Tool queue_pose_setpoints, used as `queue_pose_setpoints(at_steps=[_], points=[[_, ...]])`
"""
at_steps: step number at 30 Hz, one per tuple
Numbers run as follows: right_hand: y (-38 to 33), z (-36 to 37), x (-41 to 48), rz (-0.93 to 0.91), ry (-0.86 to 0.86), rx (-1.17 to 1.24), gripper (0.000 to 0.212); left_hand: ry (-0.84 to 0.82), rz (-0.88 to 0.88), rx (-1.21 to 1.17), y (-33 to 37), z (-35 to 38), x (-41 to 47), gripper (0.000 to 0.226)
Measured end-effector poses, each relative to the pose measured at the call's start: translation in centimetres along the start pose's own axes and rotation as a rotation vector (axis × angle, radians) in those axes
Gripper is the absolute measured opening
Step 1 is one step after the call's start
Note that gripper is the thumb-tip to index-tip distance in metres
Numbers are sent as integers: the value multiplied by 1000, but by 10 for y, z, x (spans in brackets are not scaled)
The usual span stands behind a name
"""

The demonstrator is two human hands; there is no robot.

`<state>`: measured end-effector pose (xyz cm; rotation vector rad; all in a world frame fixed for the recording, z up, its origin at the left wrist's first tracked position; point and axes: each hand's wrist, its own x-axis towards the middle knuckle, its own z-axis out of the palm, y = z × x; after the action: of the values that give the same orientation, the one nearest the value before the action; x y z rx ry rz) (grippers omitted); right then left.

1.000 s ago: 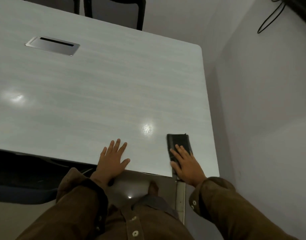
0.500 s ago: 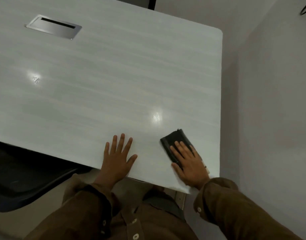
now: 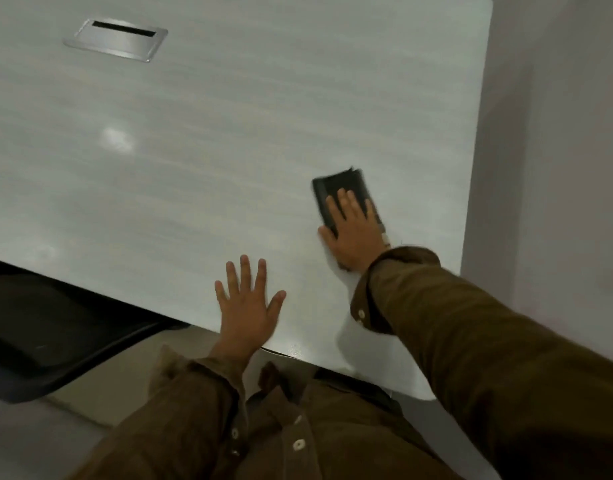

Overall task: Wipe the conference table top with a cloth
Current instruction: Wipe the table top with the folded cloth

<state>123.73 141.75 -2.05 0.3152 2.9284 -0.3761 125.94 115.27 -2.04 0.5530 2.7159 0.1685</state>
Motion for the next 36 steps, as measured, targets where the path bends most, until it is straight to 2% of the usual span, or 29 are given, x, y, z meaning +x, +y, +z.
queue_pose_setpoints(at_steps=[2, 6, 10, 13, 16, 18, 21, 24, 26, 28, 30, 32, 33, 34, 36], points=[[-12, 10, -42, -92, 9, 43, 70, 25, 93, 37, 15, 3, -3, 73], [-11, 31, -145, -114, 56, 40, 60, -7, 351, 111, 34, 18, -12, 68], [30, 34, -227, -120, 35, -5, 57, 4, 418, 115, 22, 20, -12, 70], [49, 25, -223, 97, 71, 15, 55, -7, 446, 129, 15, 17, -7, 73], [21, 17, -183, 451, 115, 79, 57, -17, 471, 134, 12, 16, -8, 76], [-6, 19, -167, 535, 94, 80, 60, -10, 473, 127, 11, 15, -8, 77], [-24, 26, -193, 356, 70, 97, 62, -33, 482, 111, 10, 13, -8, 80], [-4, 37, -249, 177, 49, 80, 61, -29, 496, 83, 8, 10, -6, 86], [23, 37, -273, 191, 34, 55, 60, -49, 490, 57, 10, 10, -7, 85], [44, 33, -269, 280, 26, 44, 64, -69, 452, 47, 16, 9, -11, 82], [52, 26, -236, 405, 79, 76, 71, -84, 436, 37, 26, 4, -10, 80], [48, 19, -192, 548, 71, 85, 69, -80, 466, 61, 37, -4, 0, 79], [44, 15, -172, 562, 53, 79, 67, -86, 485, 78, 43, -10, 10, 79], [41, 13, -161, 519, 50, 63, 67, -86, 489, 81, 48, -14, 20, 80], [44, 14, -162, 288, 73, 10, 66, -69, 466, 75, 53, -19, 46, 85]])
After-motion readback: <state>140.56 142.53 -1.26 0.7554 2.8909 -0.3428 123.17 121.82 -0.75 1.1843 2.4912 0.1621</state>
